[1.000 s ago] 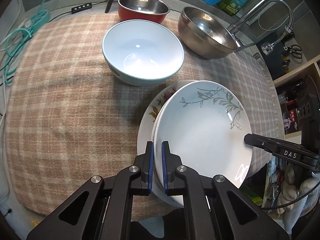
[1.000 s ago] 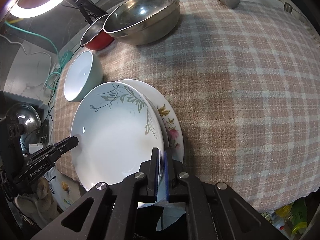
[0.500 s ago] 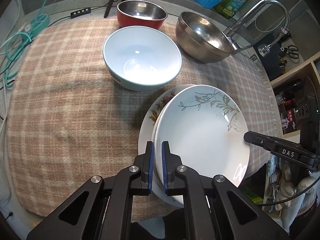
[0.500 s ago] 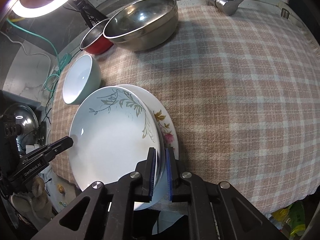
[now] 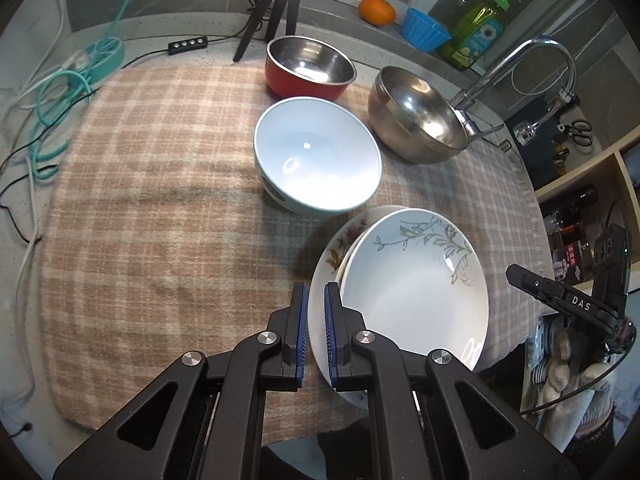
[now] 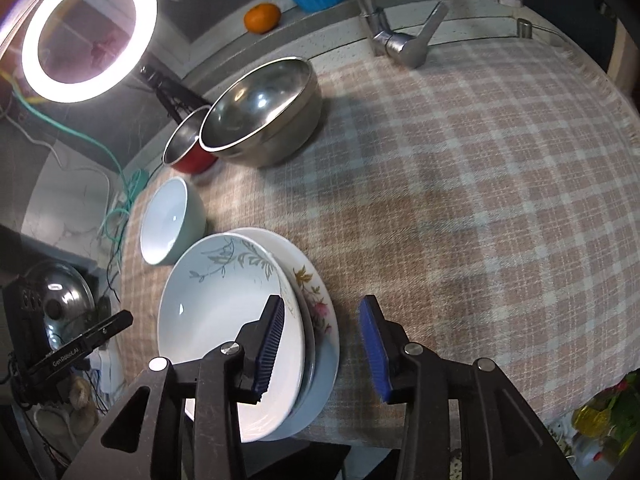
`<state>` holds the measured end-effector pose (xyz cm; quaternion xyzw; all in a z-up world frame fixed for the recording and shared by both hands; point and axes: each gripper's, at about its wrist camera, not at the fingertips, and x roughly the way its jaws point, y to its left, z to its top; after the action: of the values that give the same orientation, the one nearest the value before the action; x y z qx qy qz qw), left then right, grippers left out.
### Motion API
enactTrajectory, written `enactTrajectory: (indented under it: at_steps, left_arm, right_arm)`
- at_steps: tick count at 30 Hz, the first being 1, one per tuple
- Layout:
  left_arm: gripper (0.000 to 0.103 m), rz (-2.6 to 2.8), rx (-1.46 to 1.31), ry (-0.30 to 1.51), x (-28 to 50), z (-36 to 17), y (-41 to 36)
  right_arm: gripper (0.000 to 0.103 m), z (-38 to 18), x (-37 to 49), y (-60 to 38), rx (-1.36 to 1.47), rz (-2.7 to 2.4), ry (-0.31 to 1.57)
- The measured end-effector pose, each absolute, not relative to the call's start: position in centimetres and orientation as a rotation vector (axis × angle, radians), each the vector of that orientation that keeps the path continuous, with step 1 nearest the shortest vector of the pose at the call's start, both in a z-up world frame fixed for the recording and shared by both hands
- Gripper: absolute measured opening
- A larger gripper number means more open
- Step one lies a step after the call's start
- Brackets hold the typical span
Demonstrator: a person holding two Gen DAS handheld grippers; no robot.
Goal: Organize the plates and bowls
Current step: 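Open both tools and release the leaf-pattern plate on the stack, then move both tools to the large steel bowl rim and close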
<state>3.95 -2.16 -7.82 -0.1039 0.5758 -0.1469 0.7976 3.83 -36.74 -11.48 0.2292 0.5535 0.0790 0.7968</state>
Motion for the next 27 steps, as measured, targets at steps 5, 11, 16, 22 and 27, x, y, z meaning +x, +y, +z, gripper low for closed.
enactTrajectory:
  at_steps: [5, 11, 16, 22, 27]
  left_arm:
    - [0.011, -0.321, -0.234, 1.217, 5.1, -6.7, -2.8]
    - [0.011, -0.337, -0.213, 1.168, 7.1, -4.9, -5.1]
    - [0.018, -0.346, -0.213, 1.151, 9.6, -4.6, -6.7]
    - [0.018, -0.347, -0.242, 1.179, 12.9, -5.3, -8.5]
    - [0.018, -0.338, -0.242, 1.186, 14.7, -5.7, -9.8]
  right_arm:
    - [0.036, -10.2, 4.3, -37.5, 0.463, 0.159, 1.100]
    - [0.036, -8.5, 6.4, -38.7, 0.426, 0.184, 1.075]
    - [0.036, -7.8, 9.7, -39.6, 0.385, 0.200, 1.111]
    - [0.036, -7.2, 12.8, -40.3, 0.364, 0.235, 1.094]
    - [0.036, -7.5, 15.5, -40.2, 0.379, 0.267, 1.111]
